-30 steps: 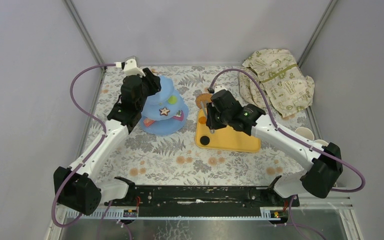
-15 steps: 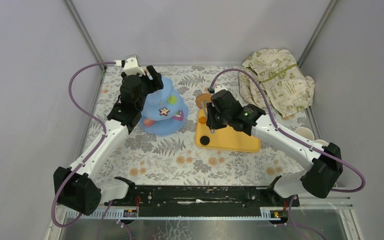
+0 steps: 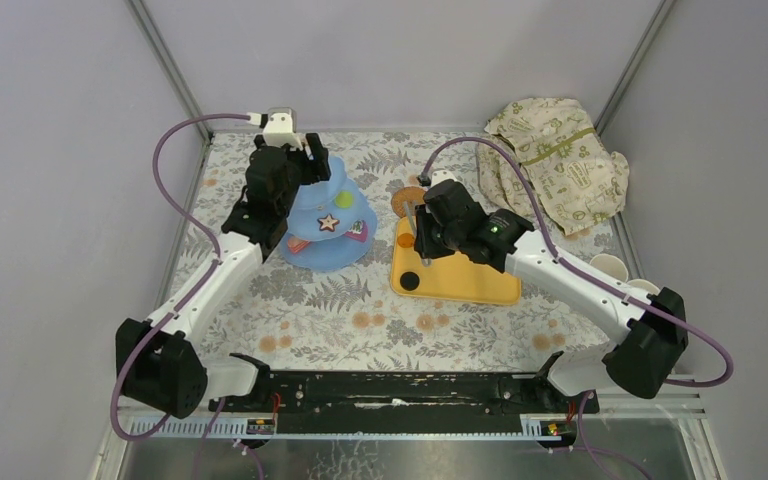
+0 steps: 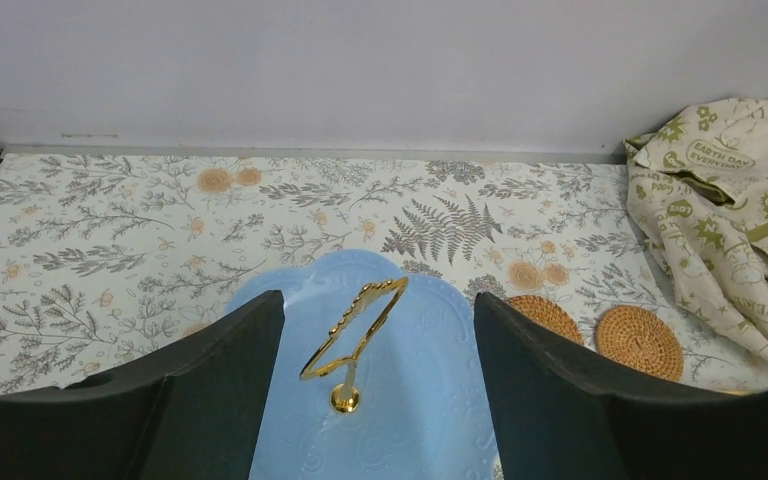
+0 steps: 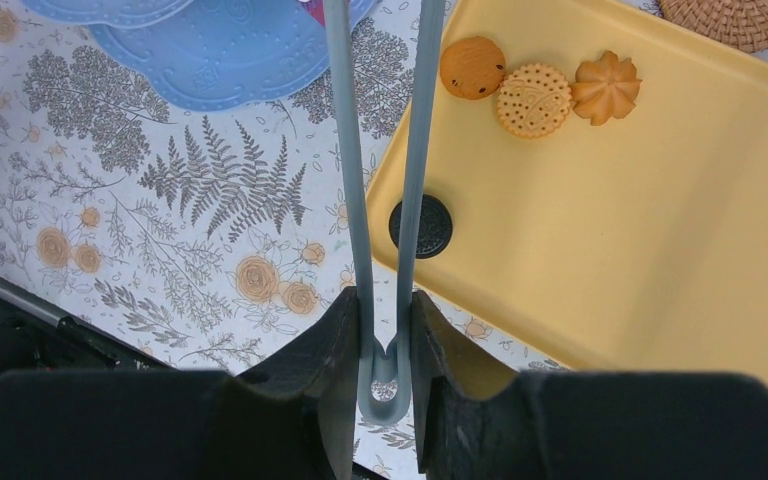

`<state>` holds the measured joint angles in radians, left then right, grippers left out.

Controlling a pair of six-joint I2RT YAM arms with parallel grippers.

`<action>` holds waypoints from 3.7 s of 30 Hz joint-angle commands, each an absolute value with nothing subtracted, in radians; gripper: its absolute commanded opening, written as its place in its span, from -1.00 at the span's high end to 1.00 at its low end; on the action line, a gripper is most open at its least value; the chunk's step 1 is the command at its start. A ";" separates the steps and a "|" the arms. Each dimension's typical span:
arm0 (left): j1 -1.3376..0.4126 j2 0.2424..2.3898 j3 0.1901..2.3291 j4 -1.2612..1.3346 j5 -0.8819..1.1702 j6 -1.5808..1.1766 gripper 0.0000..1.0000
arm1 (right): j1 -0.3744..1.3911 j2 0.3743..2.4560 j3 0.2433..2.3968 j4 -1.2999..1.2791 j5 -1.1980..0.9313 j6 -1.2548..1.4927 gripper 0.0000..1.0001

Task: Serve the afternoon tea
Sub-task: Adjust the desert table at the center of the board, then pick up the desert from the tray.

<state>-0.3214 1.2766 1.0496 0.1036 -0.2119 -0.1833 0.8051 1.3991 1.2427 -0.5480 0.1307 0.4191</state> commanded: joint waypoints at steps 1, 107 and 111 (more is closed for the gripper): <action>-0.304 1.283 1.082 0.170 -0.173 -0.137 -0.47 | 0.810 1.359 1.243 -0.541 0.161 0.415 0.49; -0.557 1.104 1.165 -0.158 -0.574 -0.462 -0.66 | 0.812 1.508 1.048 -0.642 -0.048 0.440 0.47; -0.558 1.073 1.152 -0.153 -0.563 -0.463 -0.66 | 0.822 1.543 1.058 -0.638 -0.059 0.450 0.44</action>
<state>-0.5499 1.1072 1.1675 -0.2298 -0.5747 -0.4492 0.8062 1.5192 1.0428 -0.6579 -0.0219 0.4339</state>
